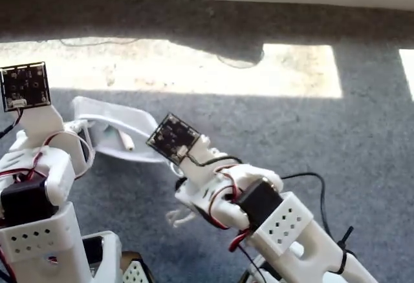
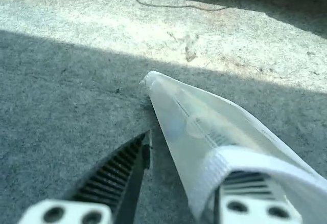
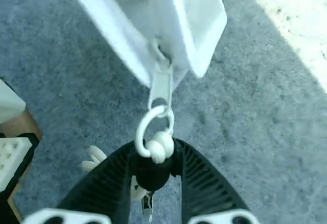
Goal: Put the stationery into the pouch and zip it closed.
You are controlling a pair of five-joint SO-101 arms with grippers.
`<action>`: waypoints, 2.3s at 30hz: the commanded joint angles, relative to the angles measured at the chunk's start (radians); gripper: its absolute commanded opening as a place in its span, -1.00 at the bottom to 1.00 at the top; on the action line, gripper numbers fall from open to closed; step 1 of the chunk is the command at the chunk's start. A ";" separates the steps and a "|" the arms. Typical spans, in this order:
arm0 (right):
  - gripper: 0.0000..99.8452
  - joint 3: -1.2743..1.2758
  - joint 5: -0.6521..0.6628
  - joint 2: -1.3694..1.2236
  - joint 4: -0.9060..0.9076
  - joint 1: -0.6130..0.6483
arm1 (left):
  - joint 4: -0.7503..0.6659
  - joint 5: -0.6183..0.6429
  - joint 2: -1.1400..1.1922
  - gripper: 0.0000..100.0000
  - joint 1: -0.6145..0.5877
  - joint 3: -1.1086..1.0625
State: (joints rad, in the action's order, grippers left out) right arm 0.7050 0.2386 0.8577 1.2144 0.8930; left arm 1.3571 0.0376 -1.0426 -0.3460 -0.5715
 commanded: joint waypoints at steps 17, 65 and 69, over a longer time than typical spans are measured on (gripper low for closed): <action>-0.99 0.056 0.074 0.438 0.107 0.027 | -0.249 -0.057 -0.010 -0.47 0.496 0.085; -0.99 0.084 0.101 0.711 0.183 -0.186 | 0.127 -0.324 0.323 -0.47 0.816 0.561; -0.99 0.045 0.103 0.710 0.220 -0.203 | 0.213 -0.430 0.323 -0.47 0.750 0.587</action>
State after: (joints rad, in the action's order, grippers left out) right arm 0.8032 0.3276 1.5789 1.4200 0.7181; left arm 1.5198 -0.3245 -0.7188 0.4549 -0.0376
